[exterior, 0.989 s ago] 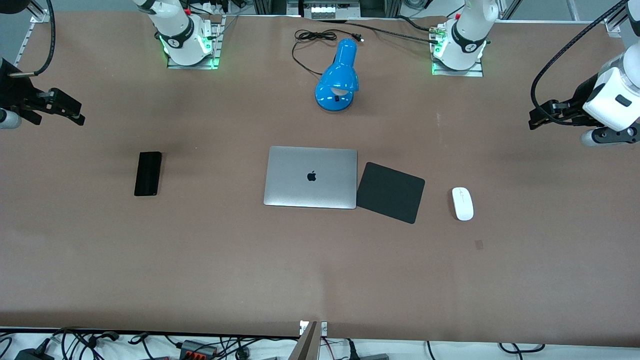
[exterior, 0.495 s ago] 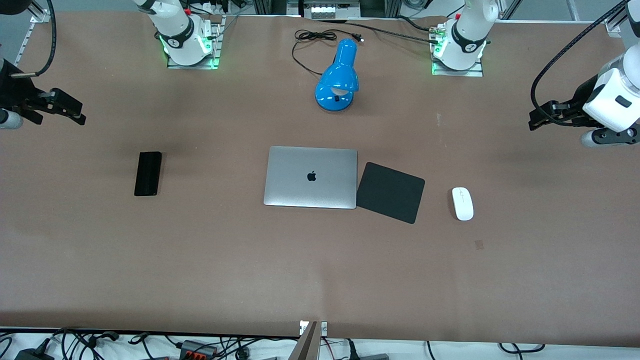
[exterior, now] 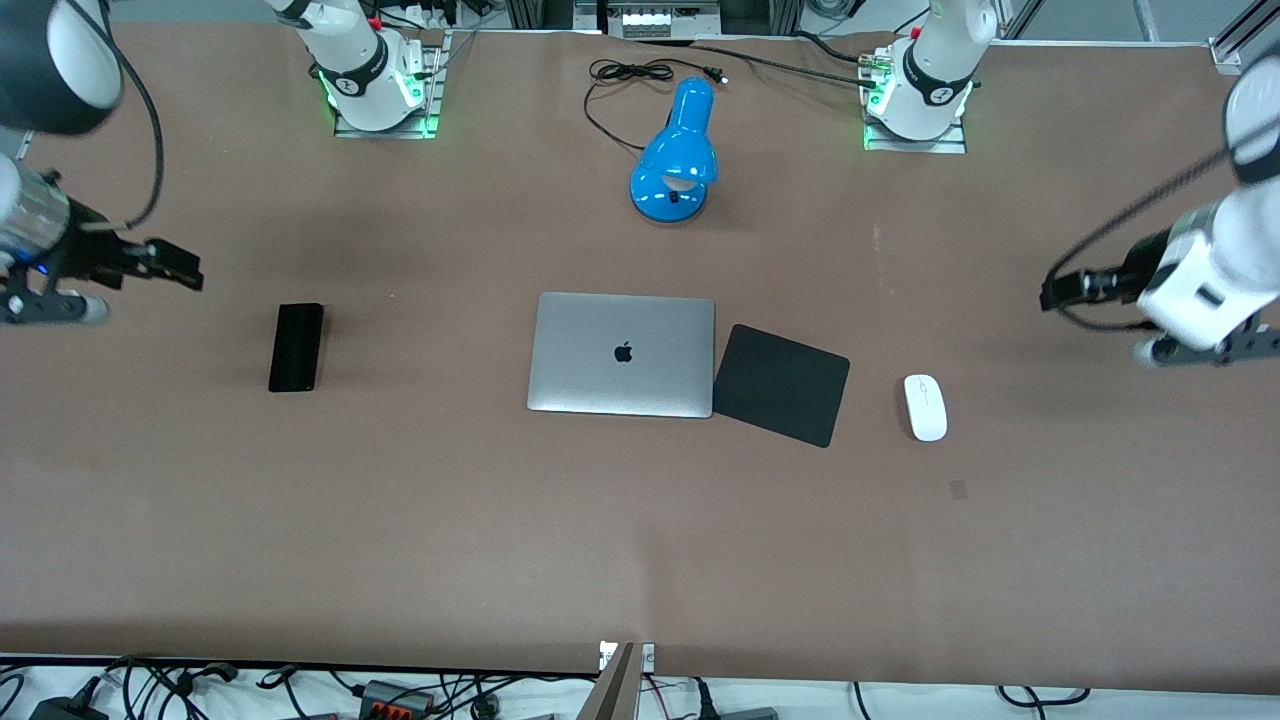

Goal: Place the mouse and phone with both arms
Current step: 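Lower the right gripper to the black phone while the left gripper reaches the mouse, then grasp the phone with the right gripper while the left gripper grasps the mouse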

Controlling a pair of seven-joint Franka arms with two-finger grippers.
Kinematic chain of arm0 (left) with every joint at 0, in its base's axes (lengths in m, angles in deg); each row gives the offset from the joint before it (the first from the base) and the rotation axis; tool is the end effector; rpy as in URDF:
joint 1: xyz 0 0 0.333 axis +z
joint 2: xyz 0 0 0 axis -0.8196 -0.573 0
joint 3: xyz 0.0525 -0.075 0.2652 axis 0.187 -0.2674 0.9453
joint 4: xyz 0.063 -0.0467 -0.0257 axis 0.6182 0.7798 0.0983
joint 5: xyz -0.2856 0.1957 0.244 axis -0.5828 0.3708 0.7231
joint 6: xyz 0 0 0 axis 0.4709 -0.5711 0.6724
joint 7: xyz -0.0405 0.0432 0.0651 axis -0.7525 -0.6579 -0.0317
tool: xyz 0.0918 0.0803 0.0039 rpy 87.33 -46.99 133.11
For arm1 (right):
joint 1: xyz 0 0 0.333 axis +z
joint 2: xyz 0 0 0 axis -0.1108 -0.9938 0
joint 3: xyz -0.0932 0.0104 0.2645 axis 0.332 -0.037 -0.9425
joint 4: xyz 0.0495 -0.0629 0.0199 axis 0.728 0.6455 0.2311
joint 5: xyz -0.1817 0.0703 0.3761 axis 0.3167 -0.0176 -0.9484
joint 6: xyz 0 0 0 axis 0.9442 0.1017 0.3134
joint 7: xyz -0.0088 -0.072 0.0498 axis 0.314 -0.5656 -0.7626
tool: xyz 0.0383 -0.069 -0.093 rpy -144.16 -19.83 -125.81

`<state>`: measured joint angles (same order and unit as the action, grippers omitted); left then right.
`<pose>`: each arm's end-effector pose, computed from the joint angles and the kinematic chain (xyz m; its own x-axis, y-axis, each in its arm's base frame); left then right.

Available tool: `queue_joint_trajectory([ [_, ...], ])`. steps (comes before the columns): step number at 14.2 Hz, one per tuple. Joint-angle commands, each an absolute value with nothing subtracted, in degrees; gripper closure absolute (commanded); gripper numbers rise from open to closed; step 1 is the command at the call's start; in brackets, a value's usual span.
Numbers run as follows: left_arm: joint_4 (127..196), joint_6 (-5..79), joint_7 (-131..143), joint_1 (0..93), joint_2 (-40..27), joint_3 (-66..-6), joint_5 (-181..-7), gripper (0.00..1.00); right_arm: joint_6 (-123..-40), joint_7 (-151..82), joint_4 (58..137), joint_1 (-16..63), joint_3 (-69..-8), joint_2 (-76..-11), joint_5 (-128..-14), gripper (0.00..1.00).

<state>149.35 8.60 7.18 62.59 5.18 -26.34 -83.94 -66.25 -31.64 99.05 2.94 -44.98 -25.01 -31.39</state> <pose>0.6292 -0.0046 0.4459 0.9688 0.1126 -0.2208 0.1130 -0.9935 -0.0108 0.6049 -0.0290 0.4387 0.9941 0.0097 -0.1085 0.0146 -0.9989 0.0438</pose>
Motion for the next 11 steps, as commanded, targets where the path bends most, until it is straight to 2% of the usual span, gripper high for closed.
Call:
queue_joint_trajectory([
  [1, 149.65, 14.85, 5.90, 62.69, -1.16, -26.59, -83.89, 0.00, -70.93, -31.34, 102.33, 2.94, -44.64, -27.42, -30.50, 0.00],
  [4, 161.78, 35.67, 5.98, 62.16, -3.45, -26.94, -83.89, 0.00, -76.65, -31.25, 106.10, 1.27, -44.55, -31.72, -30.42, 0.00],
  [8, 165.67, 40.19, 6.25, 60.15, -6.00, -26.95, -83.89, 0.00, -89.11, -31.16, 112.52, -0.66, -44.55, -36.91, -30.50, 0.00],
  [11, 169.63, 49.06, 6.25, 59.70, -7.58, -26.86, -83.80, 0.00, -97.30, -31.07, 117.09, -0.75, -44.55, -39.54, -30.85, 0.00],
])
